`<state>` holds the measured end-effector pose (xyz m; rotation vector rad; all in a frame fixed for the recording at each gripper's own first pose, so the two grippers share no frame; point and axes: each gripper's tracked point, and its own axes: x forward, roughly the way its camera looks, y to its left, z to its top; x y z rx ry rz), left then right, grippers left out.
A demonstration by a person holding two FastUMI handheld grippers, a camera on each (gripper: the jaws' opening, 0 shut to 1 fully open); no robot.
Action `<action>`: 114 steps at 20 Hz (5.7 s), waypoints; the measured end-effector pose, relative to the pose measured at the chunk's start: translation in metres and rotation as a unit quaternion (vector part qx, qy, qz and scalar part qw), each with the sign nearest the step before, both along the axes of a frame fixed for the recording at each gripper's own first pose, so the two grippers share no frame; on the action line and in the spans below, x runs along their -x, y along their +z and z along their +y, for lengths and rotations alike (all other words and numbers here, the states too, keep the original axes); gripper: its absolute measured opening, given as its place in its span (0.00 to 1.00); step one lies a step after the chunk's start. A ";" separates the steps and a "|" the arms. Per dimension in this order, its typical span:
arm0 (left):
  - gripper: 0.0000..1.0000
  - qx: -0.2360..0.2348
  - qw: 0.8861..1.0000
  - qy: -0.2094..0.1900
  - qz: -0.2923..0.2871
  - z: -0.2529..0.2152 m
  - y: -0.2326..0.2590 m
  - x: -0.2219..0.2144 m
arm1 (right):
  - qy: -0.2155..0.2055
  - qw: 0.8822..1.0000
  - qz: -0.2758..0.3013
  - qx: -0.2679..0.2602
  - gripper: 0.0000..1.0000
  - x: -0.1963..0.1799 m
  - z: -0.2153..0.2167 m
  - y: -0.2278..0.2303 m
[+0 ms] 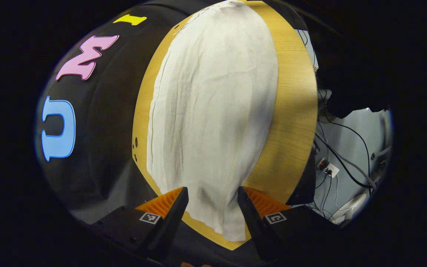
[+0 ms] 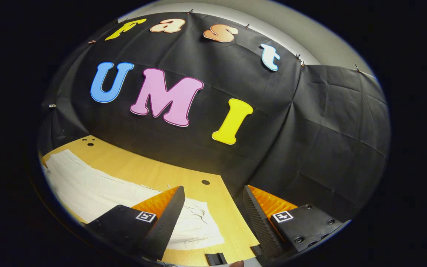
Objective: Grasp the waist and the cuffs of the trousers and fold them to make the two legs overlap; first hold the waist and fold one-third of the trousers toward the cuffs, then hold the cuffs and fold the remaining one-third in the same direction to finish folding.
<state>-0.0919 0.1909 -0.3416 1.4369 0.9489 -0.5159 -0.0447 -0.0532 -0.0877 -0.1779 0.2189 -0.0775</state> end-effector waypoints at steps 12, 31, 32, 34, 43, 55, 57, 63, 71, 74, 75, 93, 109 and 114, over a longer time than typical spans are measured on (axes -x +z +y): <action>0.06 0.000 0.999 0.006 0.048 0.005 -0.022 -0.031 | 0.084 0.975 0.085 0.190 0.98 0.026 -0.016 -0.095; 0.07 -0.035 0.998 0.034 0.049 0.006 -0.021 -0.036 | 0.425 0.771 0.171 0.442 0.92 0.004 0.013 -0.314; 0.06 -0.030 0.997 0.040 0.052 0.004 -0.021 -0.037 | 0.434 0.765 0.167 0.447 0.91 -0.004 0.017 -0.315; 0.06 -0.029 0.997 0.051 0.053 0.004 -0.021 -0.036 | 0.448 0.757 0.178 0.441 0.84 -0.010 0.020 -0.322; 0.06 -0.017 0.997 0.058 0.042 0.005 -0.022 -0.029 | 0.446 0.751 0.252 0.416 0.05 0.003 0.017 -0.341; 0.05 0.100 0.982 0.154 -0.053 -0.013 0.052 -0.055 | 0.316 0.873 0.223 0.296 0.05 -0.031 0.034 -0.236; 0.05 0.117 0.975 0.172 -0.072 -0.013 0.063 -0.076 | 0.293 0.890 0.219 0.270 0.05 -0.043 0.035 -0.226; 0.05 0.159 0.955 0.231 -0.100 -0.006 0.083 -0.128 | 0.221 0.935 0.215 0.178 0.00 -0.084 0.025 -0.204; 0.05 0.202 0.931 0.288 -0.099 -0.002 0.071 -0.187 | 0.156 0.963 0.212 0.059 0.05 -0.149 0.039 -0.203; 0.05 0.200 0.930 0.294 -0.092 -0.001 0.056 -0.208 | 0.144 0.964 0.220 0.037 0.05 -0.171 0.046 -0.214; 0.05 0.198 0.930 0.298 -0.090 0.002 0.050 -0.213 | 0.140 0.964 0.224 0.028 0.05 -0.177 0.047 -0.219; 0.08 0.144 0.938 0.310 -0.052 0.026 -0.031 -0.268 | 0.117 0.931 0.342 -0.041 0.08 -0.226 0.072 -0.332; 0.97 0.126 0.946 0.265 -0.135 0.045 0.024 -0.260 | 0.147 0.933 0.329 -0.022 0.96 -0.206 0.075 -0.298; 0.97 0.145 0.943 0.259 -0.148 0.039 0.042 -0.221 | 0.117 0.947 0.293 -0.052 0.96 -0.192 0.050 -0.260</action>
